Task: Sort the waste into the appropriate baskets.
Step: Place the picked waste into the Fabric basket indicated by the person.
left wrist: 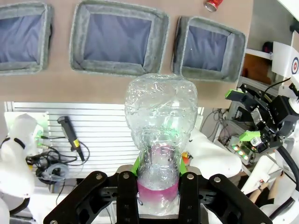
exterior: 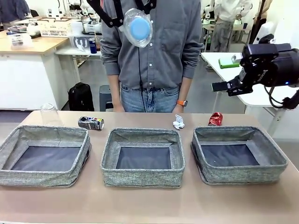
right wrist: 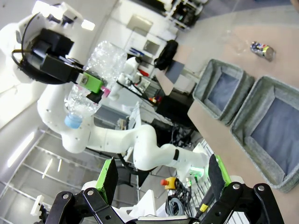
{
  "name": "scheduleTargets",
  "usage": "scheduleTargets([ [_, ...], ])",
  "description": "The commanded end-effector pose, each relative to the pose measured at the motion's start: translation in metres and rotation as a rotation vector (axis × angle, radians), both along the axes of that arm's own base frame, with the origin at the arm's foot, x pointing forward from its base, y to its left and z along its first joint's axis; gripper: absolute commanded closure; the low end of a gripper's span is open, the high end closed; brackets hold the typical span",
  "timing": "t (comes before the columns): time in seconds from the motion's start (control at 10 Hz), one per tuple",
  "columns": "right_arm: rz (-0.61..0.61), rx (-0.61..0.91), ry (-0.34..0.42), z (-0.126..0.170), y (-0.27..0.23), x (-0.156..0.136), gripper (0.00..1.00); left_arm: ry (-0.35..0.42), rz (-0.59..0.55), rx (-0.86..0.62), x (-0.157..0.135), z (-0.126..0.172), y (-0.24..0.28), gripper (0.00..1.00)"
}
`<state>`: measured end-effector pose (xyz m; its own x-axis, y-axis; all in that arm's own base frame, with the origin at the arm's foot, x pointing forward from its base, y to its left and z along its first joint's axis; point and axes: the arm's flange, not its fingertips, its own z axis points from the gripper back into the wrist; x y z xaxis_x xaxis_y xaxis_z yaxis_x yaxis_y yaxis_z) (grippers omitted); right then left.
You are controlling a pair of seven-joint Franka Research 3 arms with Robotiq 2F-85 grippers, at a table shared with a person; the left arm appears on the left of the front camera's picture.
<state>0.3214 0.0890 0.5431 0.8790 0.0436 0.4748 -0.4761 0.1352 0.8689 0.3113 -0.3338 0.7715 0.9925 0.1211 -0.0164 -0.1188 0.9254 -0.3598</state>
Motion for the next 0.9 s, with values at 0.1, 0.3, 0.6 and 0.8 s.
scheduleTargets([
  [0.1, 0.002, 0.027, -0.027, -0.0003, 0.0018, 0.0015, 0.00, 0.001, 0.001, -0.006, -0.0037, 0.0003, 0.0012, 0.76],
  [0.3, 0.002, 0.027, -0.027, -0.0003, 0.0018, 0.0015, 0.00, 0.001, 0.001, -0.006, -0.0037, 0.0003, 0.0012, 0.76],
  [0.6, 0.002, 0.027, -0.027, -0.0003, 0.0018, 0.0015, 0.00, 0.001, 0.001, -0.006, -0.0037, 0.0003, 0.0012, 0.76],
  [0.8, 0.002, 0.027, -0.027, -0.0003, 0.0018, 0.0015, 0.00, 0.001, 0.001, -0.006, -0.0037, 0.0003, 0.0012, 0.76],
])
